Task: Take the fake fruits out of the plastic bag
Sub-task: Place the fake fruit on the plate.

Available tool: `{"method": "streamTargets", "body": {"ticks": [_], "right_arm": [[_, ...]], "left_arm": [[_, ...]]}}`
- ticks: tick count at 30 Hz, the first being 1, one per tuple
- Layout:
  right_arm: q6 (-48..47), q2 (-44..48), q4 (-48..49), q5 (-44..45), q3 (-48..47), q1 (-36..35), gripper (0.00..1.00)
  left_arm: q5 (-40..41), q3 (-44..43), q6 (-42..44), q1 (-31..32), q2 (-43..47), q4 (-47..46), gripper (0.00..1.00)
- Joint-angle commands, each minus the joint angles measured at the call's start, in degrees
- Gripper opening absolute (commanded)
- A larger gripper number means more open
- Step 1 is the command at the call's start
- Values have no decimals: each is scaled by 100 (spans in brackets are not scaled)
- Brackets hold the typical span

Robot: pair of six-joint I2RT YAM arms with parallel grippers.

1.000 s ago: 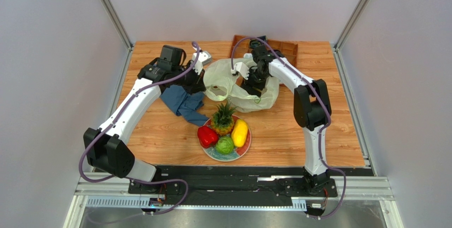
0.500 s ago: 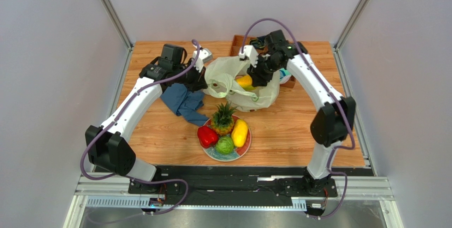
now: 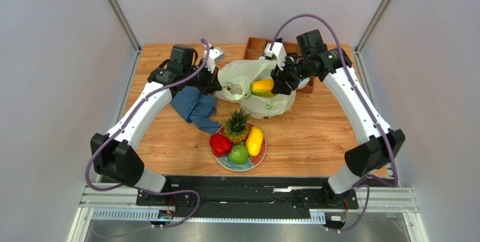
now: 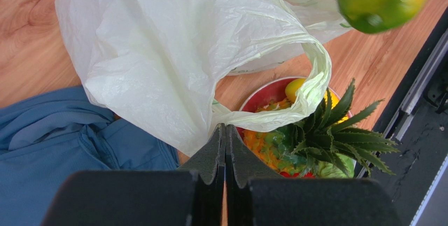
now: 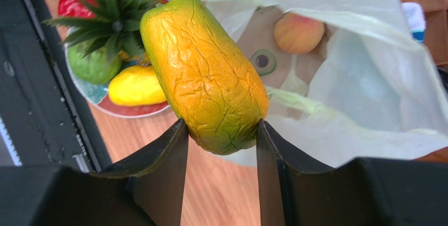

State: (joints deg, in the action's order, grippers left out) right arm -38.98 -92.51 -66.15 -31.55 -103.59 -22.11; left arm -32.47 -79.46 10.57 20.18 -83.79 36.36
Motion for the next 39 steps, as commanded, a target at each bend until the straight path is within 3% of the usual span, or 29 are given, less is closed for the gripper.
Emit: {"method": "streamTargets", "body": {"ticks": [1, 6, 12, 23, 39], "right_arm": [[-372, 1120, -618, -45, 722, -319, 26], [-1233, 1963, -786, 324, 2166, -882, 26], [-1831, 2107, -171, 632, 3327, -1655, 26], [-2737, 1140, 550, 808, 3556, -1885, 26], [-3282, 295, 1104, 668, 3583, -1990, 31]], "left_arm": [[-49, -114, -239, -32, 135, -305, 0], [-40, -157, -274, -32, 143, -340, 0], [4, -79, -205, -32, 345, -305, 0], [197, 264, -11, -32, 803, -252, 0], [338, 185, 174, -50, 627, -129, 0]]}}
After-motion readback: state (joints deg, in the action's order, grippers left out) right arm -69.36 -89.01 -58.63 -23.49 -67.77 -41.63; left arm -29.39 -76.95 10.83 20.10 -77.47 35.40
